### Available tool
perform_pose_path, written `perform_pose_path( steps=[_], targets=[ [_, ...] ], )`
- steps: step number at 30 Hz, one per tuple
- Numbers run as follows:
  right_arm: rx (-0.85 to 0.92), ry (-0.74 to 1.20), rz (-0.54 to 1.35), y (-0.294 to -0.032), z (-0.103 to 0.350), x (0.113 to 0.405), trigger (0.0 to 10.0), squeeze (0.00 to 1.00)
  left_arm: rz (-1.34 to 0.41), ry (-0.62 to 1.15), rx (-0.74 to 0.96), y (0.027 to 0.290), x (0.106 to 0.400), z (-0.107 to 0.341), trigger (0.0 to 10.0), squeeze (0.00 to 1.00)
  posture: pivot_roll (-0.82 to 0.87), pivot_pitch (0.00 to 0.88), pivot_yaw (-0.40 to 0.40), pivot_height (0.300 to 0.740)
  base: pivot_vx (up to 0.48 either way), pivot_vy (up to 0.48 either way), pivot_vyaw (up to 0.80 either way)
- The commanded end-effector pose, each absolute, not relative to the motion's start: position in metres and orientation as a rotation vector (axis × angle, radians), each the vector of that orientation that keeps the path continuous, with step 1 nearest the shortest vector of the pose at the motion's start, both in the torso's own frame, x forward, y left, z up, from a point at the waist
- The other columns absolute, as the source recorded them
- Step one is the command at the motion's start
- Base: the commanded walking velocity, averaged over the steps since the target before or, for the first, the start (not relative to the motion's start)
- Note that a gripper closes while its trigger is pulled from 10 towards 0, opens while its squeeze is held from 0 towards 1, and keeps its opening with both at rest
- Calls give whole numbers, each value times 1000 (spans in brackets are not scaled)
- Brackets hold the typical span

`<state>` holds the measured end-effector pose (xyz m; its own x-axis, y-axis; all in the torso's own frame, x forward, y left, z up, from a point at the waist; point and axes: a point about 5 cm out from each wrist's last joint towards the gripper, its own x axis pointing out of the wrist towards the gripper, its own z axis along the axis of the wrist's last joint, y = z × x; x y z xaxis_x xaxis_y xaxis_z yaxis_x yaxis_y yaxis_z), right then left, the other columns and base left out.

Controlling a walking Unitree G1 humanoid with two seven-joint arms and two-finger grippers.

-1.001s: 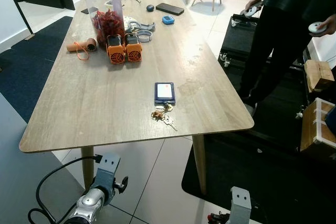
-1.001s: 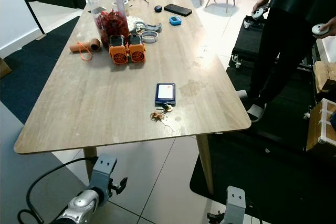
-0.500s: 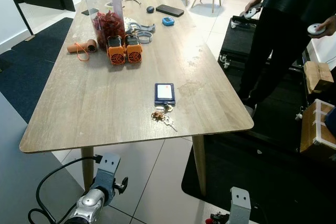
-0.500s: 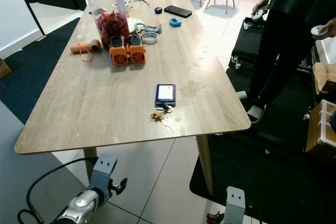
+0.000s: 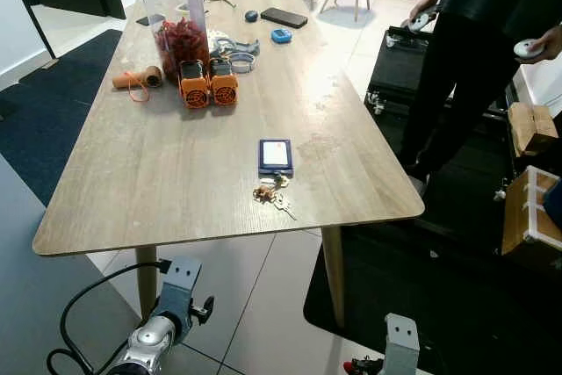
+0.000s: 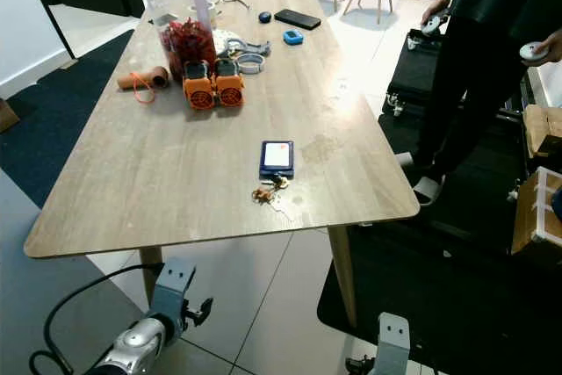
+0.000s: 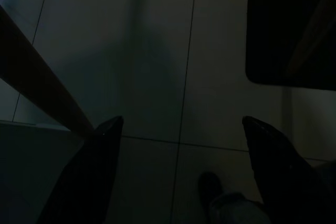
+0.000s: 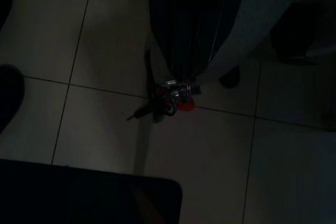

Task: Hang keys on a hook

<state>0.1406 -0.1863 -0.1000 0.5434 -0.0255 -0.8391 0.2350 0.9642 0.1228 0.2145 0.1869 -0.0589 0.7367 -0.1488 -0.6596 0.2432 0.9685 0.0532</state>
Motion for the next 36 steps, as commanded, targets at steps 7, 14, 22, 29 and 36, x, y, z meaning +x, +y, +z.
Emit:
perform_pose_path(
  steps=[7, 14, 22, 29, 36],
  targets=[
    [230, 992, -145, -184, -100, 141, 10000, 0, -219, 722, 148, 187, 213, -60, 10000, 0, 91, 25, -12, 740, 0, 0, 0],
    [229, 992, -145, -183, -100, 142, 10000, 0, -222, 720, 150, 187, 214, -59, 10000, 0, 91, 26, -9, 740, 0, 0, 0],
    [229, 994, -144, -182, -100, 141, 10000, 0, -225, 720, 152, 186, 214, -59, 10000, 0, 91, 28, -9, 740, 0, 0, 0],
    [224, 993, -142, -182, -100, 141, 10000, 0, -227, 722, 153, 186, 214, -60, 10000, 0, 91, 27, -9, 740, 0, 0, 0],
    [223, 993, -143, -182, -100, 142, 10000, 0, -226, 723, 152, 186, 214, -60, 10000, 0, 90, 26, -10, 740, 0, 0, 0]
  ],
)
